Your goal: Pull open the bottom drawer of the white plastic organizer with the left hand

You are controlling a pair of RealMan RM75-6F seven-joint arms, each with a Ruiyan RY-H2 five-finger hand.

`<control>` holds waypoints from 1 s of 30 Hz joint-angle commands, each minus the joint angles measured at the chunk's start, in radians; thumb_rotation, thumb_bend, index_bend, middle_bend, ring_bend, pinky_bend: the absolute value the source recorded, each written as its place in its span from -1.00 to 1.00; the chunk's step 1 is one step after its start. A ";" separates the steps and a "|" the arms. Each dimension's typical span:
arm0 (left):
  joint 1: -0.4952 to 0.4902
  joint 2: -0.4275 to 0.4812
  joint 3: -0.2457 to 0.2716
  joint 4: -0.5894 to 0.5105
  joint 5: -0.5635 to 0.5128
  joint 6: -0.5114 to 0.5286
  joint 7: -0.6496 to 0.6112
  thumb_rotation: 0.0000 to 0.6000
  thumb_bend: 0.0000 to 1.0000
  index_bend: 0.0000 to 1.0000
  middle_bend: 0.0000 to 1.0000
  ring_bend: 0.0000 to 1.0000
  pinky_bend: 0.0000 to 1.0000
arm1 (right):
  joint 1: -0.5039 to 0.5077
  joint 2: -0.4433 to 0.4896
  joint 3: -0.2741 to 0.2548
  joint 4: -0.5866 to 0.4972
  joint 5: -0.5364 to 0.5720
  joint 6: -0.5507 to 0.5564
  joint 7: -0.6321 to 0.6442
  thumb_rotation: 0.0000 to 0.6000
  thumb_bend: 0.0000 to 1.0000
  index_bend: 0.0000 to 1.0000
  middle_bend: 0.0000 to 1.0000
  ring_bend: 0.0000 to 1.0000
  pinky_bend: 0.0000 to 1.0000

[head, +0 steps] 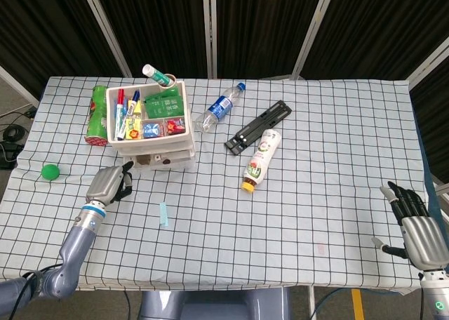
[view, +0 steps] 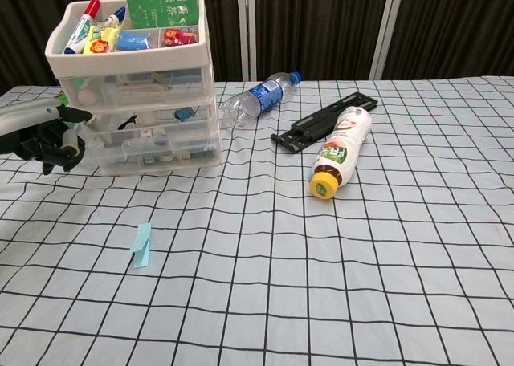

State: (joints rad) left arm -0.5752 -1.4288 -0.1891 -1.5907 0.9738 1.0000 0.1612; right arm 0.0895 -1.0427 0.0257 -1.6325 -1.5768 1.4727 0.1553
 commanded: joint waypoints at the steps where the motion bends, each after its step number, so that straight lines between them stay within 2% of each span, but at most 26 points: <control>1: 0.002 0.007 -0.004 -0.011 0.009 0.006 -0.009 1.00 1.00 -0.18 0.46 0.51 0.28 | 0.000 0.000 0.000 0.000 -0.001 0.000 -0.001 1.00 -0.93 -0.93 -1.00 -1.00 -1.00; 6: 0.004 0.027 -0.004 -0.042 0.017 0.005 -0.017 1.00 1.00 -0.18 0.47 0.51 0.30 | 0.000 0.001 -0.002 -0.001 -0.004 0.002 0.000 1.00 -0.93 -0.93 -1.00 -1.00 -1.00; 12: 0.016 0.067 0.025 -0.104 0.040 0.006 -0.001 1.00 1.00 -0.18 0.47 0.52 0.30 | -0.002 0.006 0.001 -0.003 -0.004 0.008 0.009 1.00 -0.93 -0.93 -1.00 -1.00 -1.00; 19: 0.019 0.086 0.047 -0.117 0.032 -0.006 0.012 1.00 1.00 -0.21 0.47 0.52 0.30 | -0.004 0.010 0.001 -0.004 -0.005 0.012 0.016 1.00 -0.93 -0.93 -1.00 -1.00 -1.00; 30: 0.021 0.084 0.070 -0.115 0.047 -0.026 -0.003 1.00 1.00 -0.46 0.47 0.52 0.30 | -0.005 0.009 0.000 -0.005 -0.006 0.013 0.014 1.00 -0.93 -0.93 -1.00 -1.00 -1.00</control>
State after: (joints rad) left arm -0.5547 -1.3451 -0.1194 -1.7056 1.0202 0.9735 0.1590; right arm 0.0847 -1.0336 0.0261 -1.6374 -1.5831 1.4857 0.1690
